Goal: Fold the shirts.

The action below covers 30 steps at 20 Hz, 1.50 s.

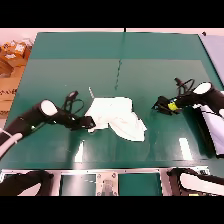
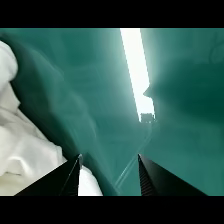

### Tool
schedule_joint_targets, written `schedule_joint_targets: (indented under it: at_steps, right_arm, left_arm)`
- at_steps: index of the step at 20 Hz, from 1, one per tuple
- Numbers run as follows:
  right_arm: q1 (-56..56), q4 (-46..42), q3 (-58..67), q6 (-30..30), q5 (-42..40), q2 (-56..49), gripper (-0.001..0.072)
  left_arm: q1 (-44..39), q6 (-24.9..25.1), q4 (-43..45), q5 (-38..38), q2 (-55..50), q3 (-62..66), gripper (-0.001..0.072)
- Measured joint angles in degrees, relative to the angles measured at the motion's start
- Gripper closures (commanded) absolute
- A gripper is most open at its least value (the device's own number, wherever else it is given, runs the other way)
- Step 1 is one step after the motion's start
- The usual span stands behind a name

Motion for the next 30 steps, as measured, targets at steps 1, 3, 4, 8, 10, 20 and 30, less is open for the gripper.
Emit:
schedule_joint_targets:
  at_steps: [1,3,4,8,10,20,30]
  right_arm:
    - [0.5,0.5,0.0,-0.4,-0.1,-1.8,0.0288]
    - [1.5,1.4,0.0,-0.9,0.4,-4.3,0.0288]
    - [1.8,1.7,0.0,-1.1,1.3,-5.0,0.0288]
    - [3.0,3.6,-2.1,-1.5,4.3,-6.4,0.0288]
    - [4.2,5.2,-4.5,-2.0,5.3,-6.6,0.0290]
    - [8.7,7.9,-3.7,-5.4,2.0,-6.7,0.0694]
    - [-6.8,10.5,32.1,-4.9,15.1,15.1,0.0694]
  left_arm:
    - [-0.7,0.2,-1.5,2.2,-0.4,-1.6,0.0300]
    - [-1.5,0.6,-3.7,6.0,-1.0,-3.3,0.0601]
    - [-1.5,1.0,-4.3,7.5,-1.1,-3.5,0.0654]
    - [0.7,2.6,-5.1,9.9,-1.5,-2.1,0.0688]
    - [2.7,2.9,-4.4,9.9,-1.5,-1.2,0.0688]
    - [12.9,3.6,6.2,0.1,-0.2,9.4,0.0690]
    - [15.6,-0.5,20.6,-12.0,14.5,53.3,0.0689]
